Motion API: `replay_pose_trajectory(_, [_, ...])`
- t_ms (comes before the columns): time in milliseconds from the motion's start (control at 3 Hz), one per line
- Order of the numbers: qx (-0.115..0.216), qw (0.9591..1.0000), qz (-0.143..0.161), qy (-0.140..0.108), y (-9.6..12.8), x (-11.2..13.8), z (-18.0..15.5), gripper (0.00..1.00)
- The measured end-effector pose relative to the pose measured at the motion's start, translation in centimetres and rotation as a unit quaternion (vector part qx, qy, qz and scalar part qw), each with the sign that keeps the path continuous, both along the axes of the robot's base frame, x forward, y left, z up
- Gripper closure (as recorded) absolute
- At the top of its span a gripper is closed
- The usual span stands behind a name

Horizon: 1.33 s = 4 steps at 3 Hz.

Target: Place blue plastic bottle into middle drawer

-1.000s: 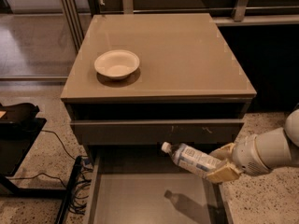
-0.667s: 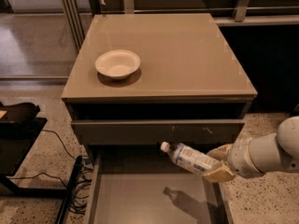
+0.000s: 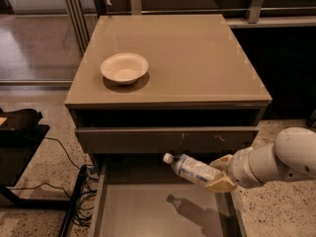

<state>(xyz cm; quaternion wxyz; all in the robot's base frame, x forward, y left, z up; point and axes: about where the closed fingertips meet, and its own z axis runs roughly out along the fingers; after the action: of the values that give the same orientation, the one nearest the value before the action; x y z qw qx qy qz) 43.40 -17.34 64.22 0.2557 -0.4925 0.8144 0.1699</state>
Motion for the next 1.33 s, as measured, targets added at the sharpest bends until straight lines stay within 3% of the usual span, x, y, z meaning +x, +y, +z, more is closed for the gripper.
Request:
replay_pose_trajectory(333, [-0.004,0.9999,0.011,-0.012,1.8,1.5,-4.7,1.0])
replay_pose_trajectory(667, [-0.012,0.9985,0.032,-0.044,3.6,2.6,-9.5,1.0])
replay_pose_trajectory(1000, [-0.003,0.9957,0.066,-0.065,5.4,3.6,-15.9,1.0])
replay_pose_trajectory(1333, [-0.001,0.9959,0.066,-0.063,5.4,3.6,-16.1,1.0])
